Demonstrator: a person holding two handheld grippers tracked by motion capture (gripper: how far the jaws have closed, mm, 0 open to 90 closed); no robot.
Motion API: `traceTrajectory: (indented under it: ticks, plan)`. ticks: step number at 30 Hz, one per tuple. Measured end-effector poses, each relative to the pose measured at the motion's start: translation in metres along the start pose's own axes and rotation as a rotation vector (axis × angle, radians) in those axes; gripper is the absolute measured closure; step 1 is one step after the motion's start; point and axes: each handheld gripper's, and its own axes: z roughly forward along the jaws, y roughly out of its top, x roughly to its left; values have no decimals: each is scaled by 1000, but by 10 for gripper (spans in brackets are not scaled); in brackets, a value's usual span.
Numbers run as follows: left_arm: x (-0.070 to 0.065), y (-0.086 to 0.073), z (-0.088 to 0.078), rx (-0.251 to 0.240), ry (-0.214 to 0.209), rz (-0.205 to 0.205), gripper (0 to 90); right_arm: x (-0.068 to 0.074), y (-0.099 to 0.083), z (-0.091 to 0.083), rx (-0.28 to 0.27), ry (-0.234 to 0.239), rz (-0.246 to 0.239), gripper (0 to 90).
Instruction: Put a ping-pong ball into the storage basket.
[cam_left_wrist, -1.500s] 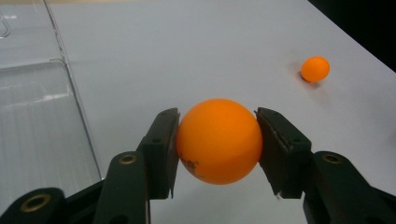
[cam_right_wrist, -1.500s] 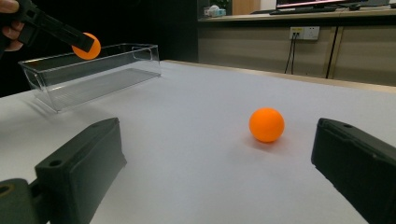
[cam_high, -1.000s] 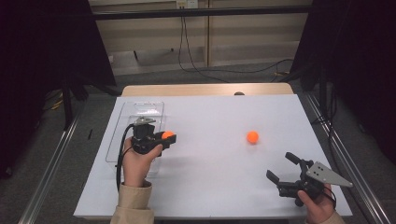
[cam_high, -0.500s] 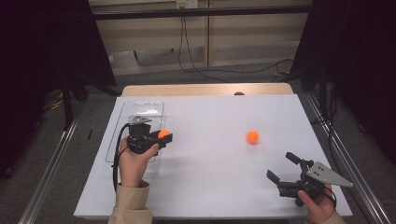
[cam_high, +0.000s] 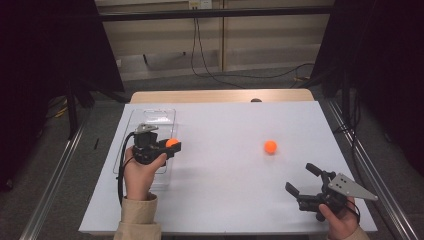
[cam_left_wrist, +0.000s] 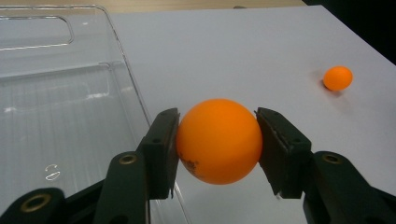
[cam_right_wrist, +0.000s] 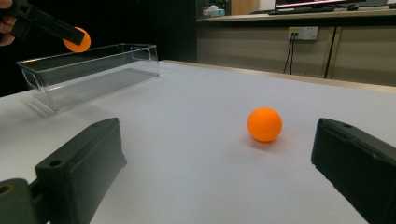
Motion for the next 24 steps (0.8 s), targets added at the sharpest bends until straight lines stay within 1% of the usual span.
traceTrajectory:
  ticks: [4,6,7,16,19,20,24]
  plan:
    - [2,0,-1,-1,1,0,509,0,0,0,1,1,1,18]
    - [3,-1,-2,-4,5,-6,510,0,0,0,1,0,0,19]
    - [4,0,-3,-4,1,-1,509,0,0,0,1,0,0,19]
    - [10,-1,-6,-11,16,-7,509,-1,0,0,-1,-2,1,19]
    - [12,-2,-7,-10,28,-1,509,0,0,0,-2,-2,0,19]
    - [11,-2,-7,-14,31,-5,510,0,0,0,-2,-1,0,19]
    - [13,-2,-8,-9,43,7,510,0,0,0,1,0,0,19]
